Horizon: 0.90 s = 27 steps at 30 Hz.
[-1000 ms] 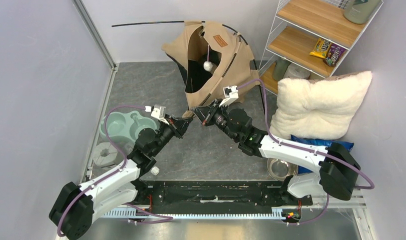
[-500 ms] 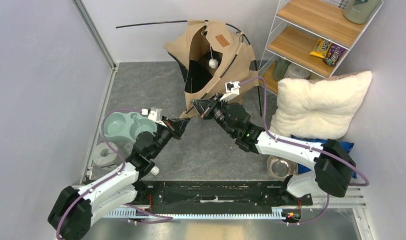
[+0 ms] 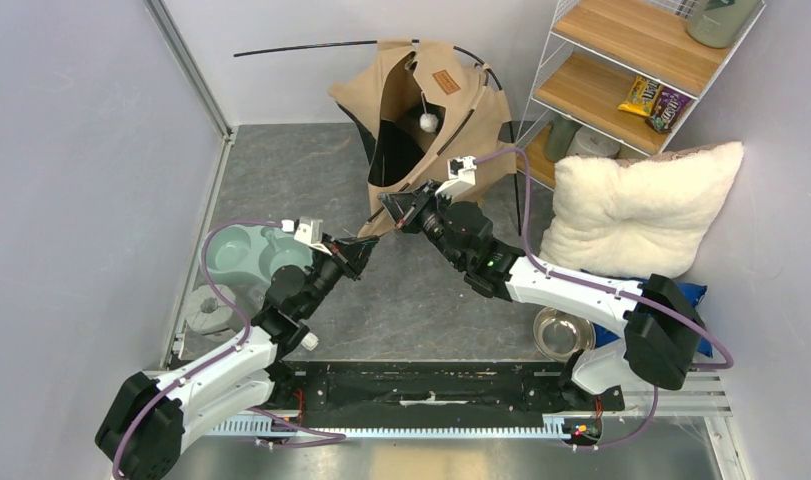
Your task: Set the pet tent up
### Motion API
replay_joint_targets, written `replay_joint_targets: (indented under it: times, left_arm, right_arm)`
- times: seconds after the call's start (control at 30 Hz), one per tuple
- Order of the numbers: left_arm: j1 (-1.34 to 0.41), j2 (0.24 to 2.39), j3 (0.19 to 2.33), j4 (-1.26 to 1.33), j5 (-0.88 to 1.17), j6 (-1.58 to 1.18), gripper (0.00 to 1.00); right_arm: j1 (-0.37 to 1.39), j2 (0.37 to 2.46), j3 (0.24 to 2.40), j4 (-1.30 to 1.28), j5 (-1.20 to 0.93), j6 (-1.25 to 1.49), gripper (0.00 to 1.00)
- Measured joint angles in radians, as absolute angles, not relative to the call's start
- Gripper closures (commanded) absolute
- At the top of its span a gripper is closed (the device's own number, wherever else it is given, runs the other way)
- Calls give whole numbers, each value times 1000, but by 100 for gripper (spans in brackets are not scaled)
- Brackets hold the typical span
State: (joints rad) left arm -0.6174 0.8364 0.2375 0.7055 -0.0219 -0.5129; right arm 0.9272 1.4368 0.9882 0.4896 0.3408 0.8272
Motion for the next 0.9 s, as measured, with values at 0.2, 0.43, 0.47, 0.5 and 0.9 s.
replay_joint_targets:
  times: [0.2, 0.43, 0.47, 0.5, 0.9]
  left_arm:
    - [-617, 836, 234, 705, -26, -509, 98]
    - [-617, 835, 234, 701, -26, -507, 98]
    - [-617, 835, 234, 699, -26, -507, 98]
    - [-617, 835, 234, 697, -26, -507, 98]
    - [-617, 835, 234, 689, -29, -507, 98]
  right_arm:
    - [927, 1438, 988, 474, 342, 831, 100]
    - [927, 1438, 988, 461, 346, 829, 100]
    - [927, 1438, 988, 459, 346, 828, 100]
    - [927, 1438, 988, 457, 346, 828, 100]
    - [927, 1438, 988, 445, 345, 818, 100]
